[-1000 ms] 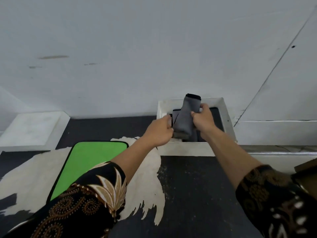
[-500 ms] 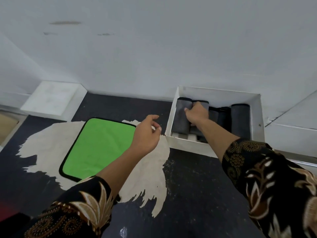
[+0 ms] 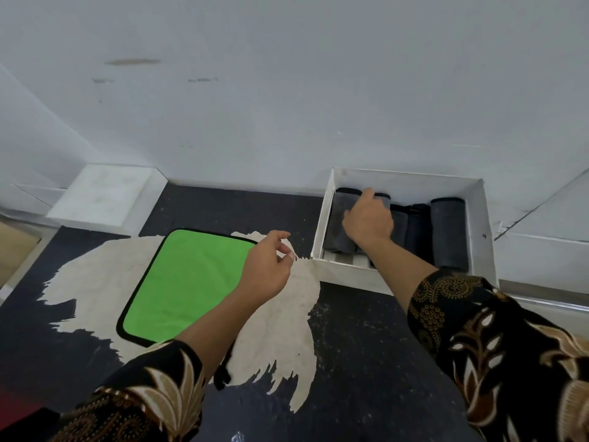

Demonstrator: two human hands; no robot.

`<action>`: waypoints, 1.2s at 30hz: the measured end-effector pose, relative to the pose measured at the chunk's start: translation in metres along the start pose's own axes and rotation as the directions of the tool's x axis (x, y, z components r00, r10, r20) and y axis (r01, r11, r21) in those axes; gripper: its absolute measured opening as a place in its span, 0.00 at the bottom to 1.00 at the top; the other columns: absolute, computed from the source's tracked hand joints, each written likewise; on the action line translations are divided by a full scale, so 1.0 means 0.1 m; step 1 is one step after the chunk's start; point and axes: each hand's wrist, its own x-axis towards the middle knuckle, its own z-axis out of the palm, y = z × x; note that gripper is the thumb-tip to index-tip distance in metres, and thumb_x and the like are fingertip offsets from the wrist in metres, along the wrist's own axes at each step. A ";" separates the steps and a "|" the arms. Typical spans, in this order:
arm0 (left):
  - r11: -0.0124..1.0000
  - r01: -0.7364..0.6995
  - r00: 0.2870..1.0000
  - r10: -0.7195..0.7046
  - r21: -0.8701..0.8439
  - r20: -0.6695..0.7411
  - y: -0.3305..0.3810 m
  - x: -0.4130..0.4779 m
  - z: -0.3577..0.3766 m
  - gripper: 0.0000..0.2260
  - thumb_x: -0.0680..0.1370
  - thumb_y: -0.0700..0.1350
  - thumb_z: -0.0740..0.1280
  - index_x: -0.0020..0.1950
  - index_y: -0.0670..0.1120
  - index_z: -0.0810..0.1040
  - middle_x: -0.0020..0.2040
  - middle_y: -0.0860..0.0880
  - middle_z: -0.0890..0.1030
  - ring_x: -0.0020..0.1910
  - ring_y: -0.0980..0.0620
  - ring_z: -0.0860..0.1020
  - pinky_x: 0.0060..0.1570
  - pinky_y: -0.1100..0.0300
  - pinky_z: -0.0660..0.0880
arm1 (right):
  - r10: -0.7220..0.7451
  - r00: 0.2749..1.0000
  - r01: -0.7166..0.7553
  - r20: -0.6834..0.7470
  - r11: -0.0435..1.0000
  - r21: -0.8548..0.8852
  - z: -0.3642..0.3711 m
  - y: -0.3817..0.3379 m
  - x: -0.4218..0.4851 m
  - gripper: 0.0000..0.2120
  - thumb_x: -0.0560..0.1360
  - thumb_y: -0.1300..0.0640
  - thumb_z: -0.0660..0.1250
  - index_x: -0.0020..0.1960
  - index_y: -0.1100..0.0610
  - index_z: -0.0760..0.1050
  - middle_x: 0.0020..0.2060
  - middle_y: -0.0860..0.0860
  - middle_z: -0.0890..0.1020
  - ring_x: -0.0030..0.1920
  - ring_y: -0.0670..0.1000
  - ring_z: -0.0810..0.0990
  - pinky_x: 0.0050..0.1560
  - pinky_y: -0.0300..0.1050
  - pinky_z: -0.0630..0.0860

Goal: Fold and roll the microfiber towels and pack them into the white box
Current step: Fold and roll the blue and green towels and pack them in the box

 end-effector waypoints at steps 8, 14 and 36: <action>1.000 -0.008 1.000 0.008 0.026 0.024 -0.11 -0.08 -0.06 0.16 0.79 0.42 0.66 0.68 0.47 0.73 0.48 0.53 0.78 0.37 0.55 0.77 0.39 0.61 0.72 | 0.096 0.991 -0.105 0.092 0.989 0.101 0.00 0.02 0.02 0.14 0.77 0.62 0.62 0.62 0.62 0.68 0.59 0.62 0.76 0.57 0.62 0.76 0.49 0.51 0.74; 0.998 -0.030 0.999 0.029 0.059 0.032 -0.26 -0.10 -0.17 0.17 0.79 0.43 0.67 0.68 0.47 0.73 0.51 0.52 0.79 0.41 0.52 0.79 0.47 0.55 0.76 | -0.014 0.983 0.027 0.180 0.997 -0.067 -0.13 -0.02 -0.09 0.15 0.76 0.60 0.63 0.62 0.60 0.68 0.65 0.60 0.65 0.62 0.62 0.69 0.54 0.53 0.72; 0.792 -0.219 0.962 0.076 0.569 0.263 -2.55 -0.40 -1.25 0.31 0.79 0.62 0.60 0.78 0.49 0.60 0.78 0.43 0.58 0.76 0.41 0.58 0.73 0.43 0.57 | -0.138 0.989 0.138 -0.047 0.990 -0.002 1.52 -1.64 -2.84 0.18 0.74 0.54 0.71 0.63 0.54 0.74 0.60 0.52 0.73 0.60 0.53 0.70 0.58 0.45 0.73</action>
